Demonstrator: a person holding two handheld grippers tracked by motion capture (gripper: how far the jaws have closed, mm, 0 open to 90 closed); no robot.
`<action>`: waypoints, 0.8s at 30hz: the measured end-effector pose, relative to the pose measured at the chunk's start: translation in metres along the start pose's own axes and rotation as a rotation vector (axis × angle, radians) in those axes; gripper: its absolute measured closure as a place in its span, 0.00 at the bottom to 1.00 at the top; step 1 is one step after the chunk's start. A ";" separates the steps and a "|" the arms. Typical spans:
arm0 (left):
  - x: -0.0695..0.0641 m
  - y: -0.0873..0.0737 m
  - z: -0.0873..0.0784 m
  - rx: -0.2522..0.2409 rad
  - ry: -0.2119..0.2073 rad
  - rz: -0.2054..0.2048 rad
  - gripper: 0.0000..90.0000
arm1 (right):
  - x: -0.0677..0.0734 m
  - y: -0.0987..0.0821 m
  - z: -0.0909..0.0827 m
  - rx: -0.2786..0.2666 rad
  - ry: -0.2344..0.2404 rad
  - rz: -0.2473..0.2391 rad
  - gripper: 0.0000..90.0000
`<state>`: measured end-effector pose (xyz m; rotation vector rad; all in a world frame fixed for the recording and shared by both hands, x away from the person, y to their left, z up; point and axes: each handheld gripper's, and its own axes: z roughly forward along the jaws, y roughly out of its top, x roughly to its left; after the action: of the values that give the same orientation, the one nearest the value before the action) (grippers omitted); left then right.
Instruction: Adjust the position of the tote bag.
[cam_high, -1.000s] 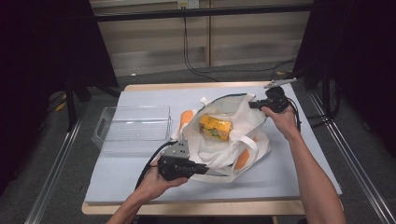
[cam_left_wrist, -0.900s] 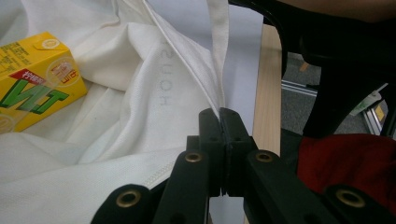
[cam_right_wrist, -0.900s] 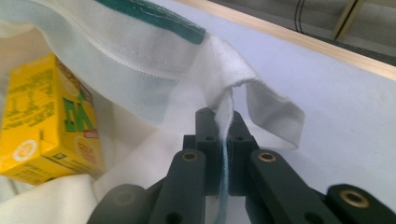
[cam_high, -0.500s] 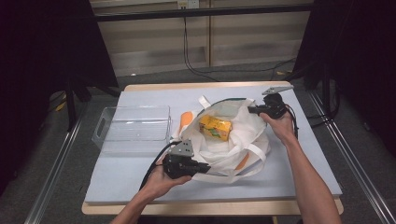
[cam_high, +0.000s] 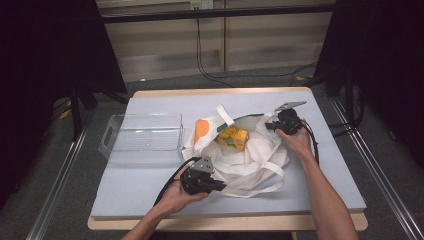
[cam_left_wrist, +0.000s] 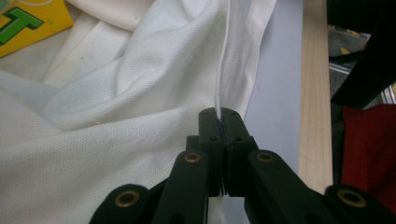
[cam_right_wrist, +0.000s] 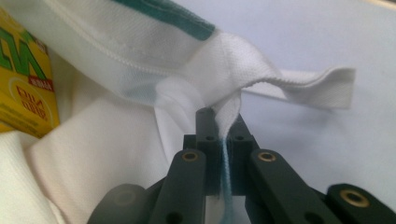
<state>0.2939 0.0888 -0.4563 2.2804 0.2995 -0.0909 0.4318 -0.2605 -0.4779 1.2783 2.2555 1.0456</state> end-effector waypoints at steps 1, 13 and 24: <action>-0.001 0.000 0.000 -0.019 -0.007 -0.004 0.98 | -0.001 -0.002 0.001 -0.005 0.011 0.007 0.96; 0.003 0.012 -0.048 -0.182 0.015 -0.041 0.71 | 0.010 0.005 -0.034 -0.109 0.052 0.003 0.56; 0.040 0.013 -0.094 -0.339 0.122 -0.142 0.70 | 0.029 -0.007 -0.082 -0.192 0.089 -0.016 0.50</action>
<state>0.3331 0.1584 -0.3910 1.9304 0.5020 0.0251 0.3625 -0.2741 -0.4266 1.1538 2.1634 1.3019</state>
